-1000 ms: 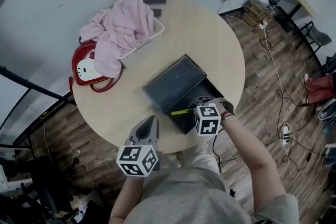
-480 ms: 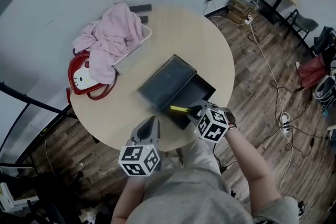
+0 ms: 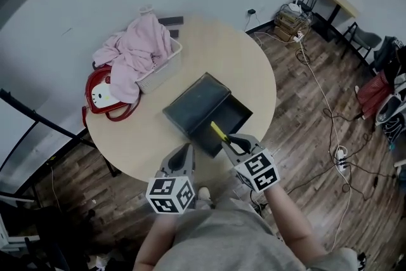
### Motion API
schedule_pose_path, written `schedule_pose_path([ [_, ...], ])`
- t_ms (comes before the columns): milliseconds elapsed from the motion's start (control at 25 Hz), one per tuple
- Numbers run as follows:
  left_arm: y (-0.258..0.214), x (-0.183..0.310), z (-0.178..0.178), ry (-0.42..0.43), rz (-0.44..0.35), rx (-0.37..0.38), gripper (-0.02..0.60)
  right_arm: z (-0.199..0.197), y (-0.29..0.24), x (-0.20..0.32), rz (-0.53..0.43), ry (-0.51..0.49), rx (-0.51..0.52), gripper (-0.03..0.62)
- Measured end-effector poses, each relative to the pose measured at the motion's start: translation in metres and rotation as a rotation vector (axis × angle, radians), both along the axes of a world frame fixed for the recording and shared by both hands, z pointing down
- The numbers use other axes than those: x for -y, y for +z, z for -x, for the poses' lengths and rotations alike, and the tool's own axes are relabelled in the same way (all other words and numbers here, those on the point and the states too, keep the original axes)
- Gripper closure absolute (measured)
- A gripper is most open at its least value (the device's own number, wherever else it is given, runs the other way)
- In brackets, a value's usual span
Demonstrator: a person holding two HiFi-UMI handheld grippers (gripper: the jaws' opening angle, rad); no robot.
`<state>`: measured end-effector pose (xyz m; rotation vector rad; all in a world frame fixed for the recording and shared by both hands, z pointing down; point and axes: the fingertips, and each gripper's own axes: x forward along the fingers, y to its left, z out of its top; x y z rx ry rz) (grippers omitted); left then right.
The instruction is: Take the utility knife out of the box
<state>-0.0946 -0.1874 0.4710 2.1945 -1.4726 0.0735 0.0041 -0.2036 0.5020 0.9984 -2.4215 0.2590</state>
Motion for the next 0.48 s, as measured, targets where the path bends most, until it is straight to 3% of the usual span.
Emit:
schedule_pose_path([
  [240, -0.009, -0.034, -0.029, -0.029, -0.007, -0.005, 0.577, -0.023, -0.032, -0.04, -0.037, 0.064, 0.121, 0.54],
  [480, -0.016, -0.077, -0.055, -0.056, -0.016, -0.004, 0.578, -0.045, -0.049, -0.079, -0.077, 0.066, 0.16, 0.539],
])
